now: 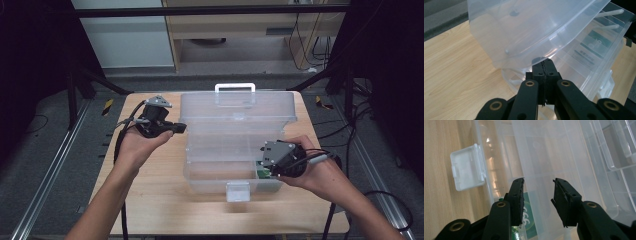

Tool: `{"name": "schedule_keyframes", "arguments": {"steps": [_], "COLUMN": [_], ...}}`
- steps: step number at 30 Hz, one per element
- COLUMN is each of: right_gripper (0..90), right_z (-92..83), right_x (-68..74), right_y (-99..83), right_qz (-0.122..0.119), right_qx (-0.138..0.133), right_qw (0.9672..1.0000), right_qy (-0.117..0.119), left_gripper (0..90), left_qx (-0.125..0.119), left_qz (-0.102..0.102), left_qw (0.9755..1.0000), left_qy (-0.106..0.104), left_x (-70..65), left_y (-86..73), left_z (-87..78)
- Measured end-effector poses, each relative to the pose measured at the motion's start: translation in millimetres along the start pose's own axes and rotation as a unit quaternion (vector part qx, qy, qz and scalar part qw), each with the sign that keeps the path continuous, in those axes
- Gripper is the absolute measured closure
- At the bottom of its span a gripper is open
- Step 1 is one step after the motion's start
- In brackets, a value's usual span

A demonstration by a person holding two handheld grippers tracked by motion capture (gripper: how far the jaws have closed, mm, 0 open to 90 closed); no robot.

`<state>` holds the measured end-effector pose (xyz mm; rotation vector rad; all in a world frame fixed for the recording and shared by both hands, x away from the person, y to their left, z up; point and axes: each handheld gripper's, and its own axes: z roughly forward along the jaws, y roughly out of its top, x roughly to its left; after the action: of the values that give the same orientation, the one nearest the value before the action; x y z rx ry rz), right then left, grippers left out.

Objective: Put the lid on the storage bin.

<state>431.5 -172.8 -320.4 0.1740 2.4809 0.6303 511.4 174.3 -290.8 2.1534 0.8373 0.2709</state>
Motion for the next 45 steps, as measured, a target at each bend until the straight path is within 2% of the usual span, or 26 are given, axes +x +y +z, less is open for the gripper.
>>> {"name": "schedule_keyframes", "arguments": {"steps": [2,3,5,7,8,13,17,24,30,34,36,38,39,41,42,43,44,45], "right_gripper": [58.1,56.6,56.2,54.1,54.1,52.1,49.5,49.1,48.4,44.6,42.7,38.8,37.4,30.6,30.6,26.6,26.6,22.7], "right_z": [-2.2,-3.8,-4.7,-8.2,-8.2,-13.2,-16.8,-22.8,-24.3,-25.9,-25.9,-24.2,-23.6,-20.9,-20.9,-18.5,-18.5,-15.8], "right_x": [-1.0,-1.7,-2.2,-2.4,-2.4,-3.7,-5.4,-4.8,-4.5,-4.7,-4.8,-3.9,-3.7,-2.4,-2.4,-2.0,-2.0,-2.1], "right_y": [-2.3,-4.2,-5.2,-7.8,-7.8,-12.9,-19.3,-33.3,-47.6,-61.8,-65.0,-72.0,-74.4,-83.0,-83.0,-88.1,-88.1,-92.5], "right_qz": [0.013,0.029,0.036,0.059,0.059,0.092,0.105,0.11,0.127,0.146,0.146,0.151,0.153,0.164,0.164,0.169,0.169,0.176], "right_qx": [0.001,0.0,-0.002,-0.002,-0.002,0.008,0.022,0.045,0.062,0.077,0.082,0.097,0.1,0.111,0.111,0.118,0.118,0.125], "right_qw": [0.9999,0.9996,0.9993,0.9982,0.9982,0.9957,0.9942,0.9929,0.99,0.9862,0.9856,0.9829,0.9823,0.9786,0.9786,0.9763,0.9763,0.9733], "right_qy": [-0.004,-0.006,-0.007,-0.007,-0.007,-0.006,-0.002,0.003,0.0,-0.015,-0.02,-0.04,-0.042,-0.055,-0.055,-0.066,-0.066,-0.078], "left_gripper": [90.0,90.0,90.0,90.0,90.0,90.0,90.0,90.0,90.0,90.0,90.0,90.0,90.0,90.0,90.0,90.0,90.0,90.0], "left_qx": [0.001,0.001,0.002,0.004,0.004,0.001,0.0,-0.002,-0.004,-0.007,-0.008,-0.007,-0.007,-0.007,-0.007,-0.006,-0.006,-0.004], "left_qz": [0.004,0.004,0.006,0.009,0.009,0.014,0.015,0.016,0.015,0.013,0.013,0.015,0.016,0.016,0.016,0.017,0.017,0.018], "left_qw": [1.0,1.0,1.0,0.9999,0.9999,0.9998,0.9998,0.9997,0.9997,0.9997,0.9996,0.9996,0.9996,0.9996,0.9996,0.9996,0.9995,0.9995], "left_qy": [-0.002,-0.001,-0.005,-0.007,-0.007,-0.01,-0.012,-0.016,-0.02,-0.021,-0.022,-0.022,-0.022,-0.023,-0.023,-0.023,-0.024,-0.024], "left_x": [-1.7,-2.7,-4.7,-7.6,-7.6,-12.6,-15.2,-17.0,-18.5,-19.3,-19.5,-20.2,-20.5,-20.9,-21.1,-21.2,-21.6,-22.5], "left_y": [-2.7,-3.9,-6.6,-9.2,-9.2,-12.8,-15.5,-21.0,-25.4,-27.6,-28.1,-29.2,-29.9,-31.1,-31.9,-32.6,-33.4,-35.0], "left_z": [0.5,0.9,1.5,2.4,2.4,3.9,4.2,5.1,6.0,6.5,6.7,7.2,7.4,7.5,7.7,7.7,7.9,8.4]}}
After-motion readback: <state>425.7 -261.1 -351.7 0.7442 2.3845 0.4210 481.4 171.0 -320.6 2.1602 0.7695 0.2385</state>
